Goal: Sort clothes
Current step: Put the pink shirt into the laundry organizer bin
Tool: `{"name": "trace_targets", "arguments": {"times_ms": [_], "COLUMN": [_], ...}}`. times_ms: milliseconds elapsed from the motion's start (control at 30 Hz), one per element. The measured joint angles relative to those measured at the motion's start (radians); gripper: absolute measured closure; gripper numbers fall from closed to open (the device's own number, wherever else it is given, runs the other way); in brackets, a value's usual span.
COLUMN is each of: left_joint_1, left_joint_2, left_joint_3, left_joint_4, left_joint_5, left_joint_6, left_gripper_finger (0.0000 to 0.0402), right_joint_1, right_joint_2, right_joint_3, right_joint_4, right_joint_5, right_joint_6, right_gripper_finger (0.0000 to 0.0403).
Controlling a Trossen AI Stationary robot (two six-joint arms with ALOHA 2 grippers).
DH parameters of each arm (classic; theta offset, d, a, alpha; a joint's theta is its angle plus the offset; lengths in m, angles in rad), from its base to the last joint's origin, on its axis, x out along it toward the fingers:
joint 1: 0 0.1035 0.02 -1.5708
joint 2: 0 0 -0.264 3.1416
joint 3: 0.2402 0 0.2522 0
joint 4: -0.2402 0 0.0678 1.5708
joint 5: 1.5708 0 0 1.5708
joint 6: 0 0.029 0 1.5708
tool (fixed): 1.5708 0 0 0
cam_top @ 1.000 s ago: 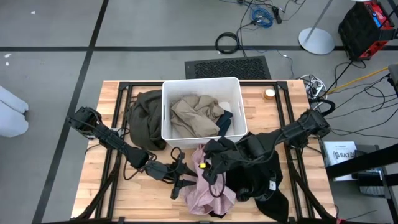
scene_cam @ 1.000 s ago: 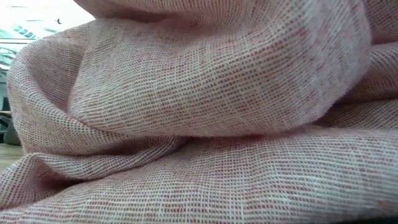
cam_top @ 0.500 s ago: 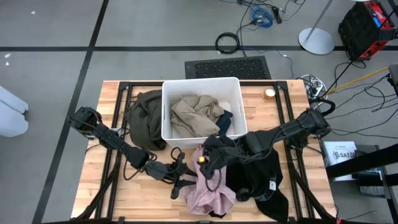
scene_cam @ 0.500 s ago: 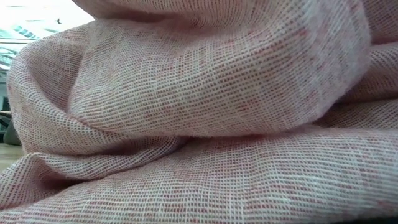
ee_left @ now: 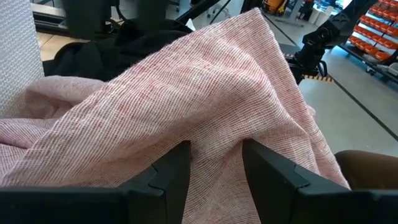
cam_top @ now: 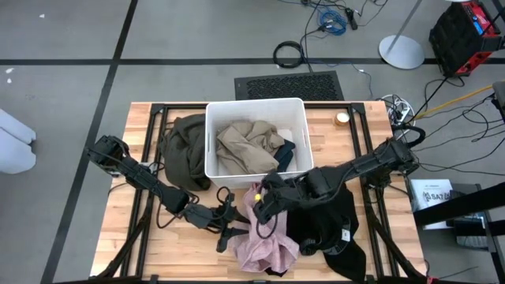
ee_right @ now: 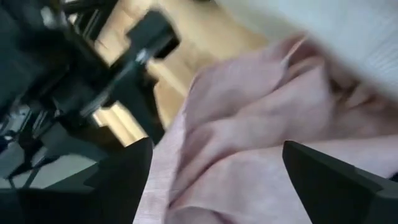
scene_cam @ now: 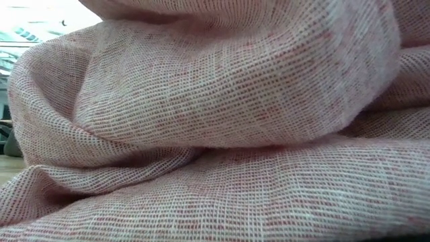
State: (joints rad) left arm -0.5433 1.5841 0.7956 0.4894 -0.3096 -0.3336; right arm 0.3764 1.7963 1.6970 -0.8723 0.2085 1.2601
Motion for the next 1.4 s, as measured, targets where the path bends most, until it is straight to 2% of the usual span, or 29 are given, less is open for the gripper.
{"name": "trace_targets", "arguments": {"times_ms": [267,467,567,733,900,1067,1167,1267,1333,1400], "left_joint_1": [0.001,0.001,0.000,0.000,0.000,0.000,0.000,0.000,0.000,0.000], "left_joint_2": [0.000,0.000,0.000,0.000,0.000,0.000,0.000,0.000,0.000,0.000], "left_joint_3": [0.000,0.000,0.000,0.000,0.000,0.000,0.000,0.000,0.000,0.000], "left_joint_4": [0.003,-0.007,-0.034,-0.173,-0.304,-0.315,-0.326,-0.359,-0.380,-0.401], "left_joint_5": [0.000,0.000,0.031,0.150,0.154,0.154,0.157,0.157,0.158,0.158], "left_joint_6": [0.000,0.000,-0.001,-0.026,-0.078,-0.078,-0.076,-0.076,-0.077,-0.079], "left_gripper_finger": [0.0246,0.0246,0.0246,0.0246,0.0246,0.0246,0.0246,0.0246,0.0246,0.0246], "right_joint_1": [0.049,0.071,0.073,0.073,0.071,0.071,0.076,0.077,0.077,0.077], "right_joint_2": [0.122,0.194,0.226,0.306,0.383,0.444,0.459,0.460,0.460,0.461], "right_joint_3": [0.000,0.000,0.000,0.000,0.006,0.008,0.009,0.008,0.008,0.007], "right_joint_4": [0.063,0.038,0.023,-0.055,-0.088,-0.055,-0.056,-0.054,-0.044,-0.033], "right_joint_5": [-0.103,-0.117,-0.113,-0.112,-0.114,-0.088,-0.085,-0.077,-0.081,-0.082], "right_joint_6": [0.044,0.064,0.064,0.050,0.006,-0.103,-0.103,-0.094,-0.099,-0.127], "right_gripper_finger": [0.0053,0.0055,0.0070,0.0115,0.0151,0.0158,0.0163,0.0196,0.0243,0.0308]}}
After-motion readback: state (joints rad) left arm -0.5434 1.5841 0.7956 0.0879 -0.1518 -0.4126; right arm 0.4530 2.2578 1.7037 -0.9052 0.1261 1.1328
